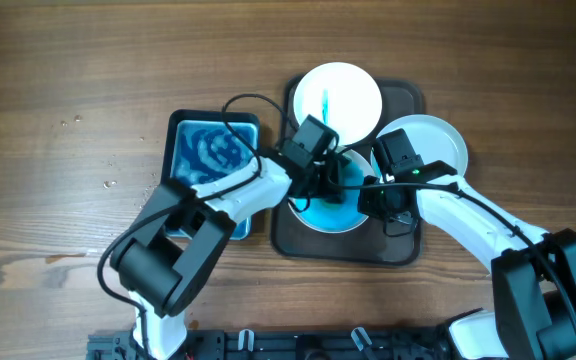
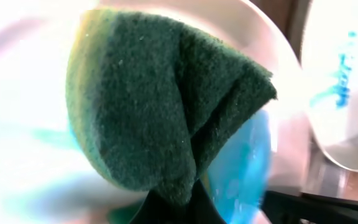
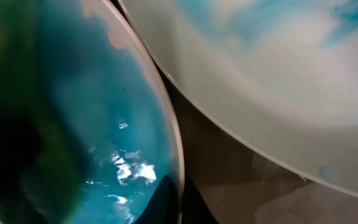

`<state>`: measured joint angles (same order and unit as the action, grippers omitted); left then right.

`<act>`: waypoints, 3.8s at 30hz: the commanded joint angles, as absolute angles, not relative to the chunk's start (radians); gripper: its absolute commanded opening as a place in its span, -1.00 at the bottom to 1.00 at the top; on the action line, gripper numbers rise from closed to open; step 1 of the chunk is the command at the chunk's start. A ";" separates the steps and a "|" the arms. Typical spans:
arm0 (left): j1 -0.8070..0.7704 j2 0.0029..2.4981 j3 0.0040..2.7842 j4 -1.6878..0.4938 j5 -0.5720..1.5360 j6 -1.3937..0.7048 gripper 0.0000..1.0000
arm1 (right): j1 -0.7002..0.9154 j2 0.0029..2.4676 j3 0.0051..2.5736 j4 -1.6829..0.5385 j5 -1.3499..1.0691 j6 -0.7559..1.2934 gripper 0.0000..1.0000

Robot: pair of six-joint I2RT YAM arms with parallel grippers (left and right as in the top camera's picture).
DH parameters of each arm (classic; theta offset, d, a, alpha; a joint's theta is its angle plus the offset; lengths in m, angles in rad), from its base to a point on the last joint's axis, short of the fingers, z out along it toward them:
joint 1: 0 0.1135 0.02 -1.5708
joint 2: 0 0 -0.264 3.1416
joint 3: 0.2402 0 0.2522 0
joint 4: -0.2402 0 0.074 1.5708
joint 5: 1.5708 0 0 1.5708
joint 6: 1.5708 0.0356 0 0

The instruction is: Clean dirty plates on tray and stack at the side

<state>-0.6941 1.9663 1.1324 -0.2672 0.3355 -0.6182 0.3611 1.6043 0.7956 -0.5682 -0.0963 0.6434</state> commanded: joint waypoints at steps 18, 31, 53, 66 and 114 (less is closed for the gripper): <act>-0.611 1.995 1.115 -0.628 0.260 -0.633 -0.92 | 0.367 1.633 0.780 -0.579 -0.052 0.620 -0.91; -0.589 1.790 1.122 -0.693 0.088 -0.633 -0.92 | 0.367 1.633 0.780 -0.566 -0.056 0.602 -0.91; -0.208 1.467 0.962 -0.842 -0.157 -0.557 -0.92 | 0.368 1.633 0.780 -0.509 -0.062 0.422 -0.78; -0.198 1.435 1.010 -0.809 0.089 -0.455 0.23 | 0.369 1.544 0.969 -0.825 -0.131 0.334 -0.91; -0.198 0.699 1.152 -1.277 -0.196 -0.644 1.00 | 1.159 1.727 1.366 -0.151 1.166 -0.116 -0.91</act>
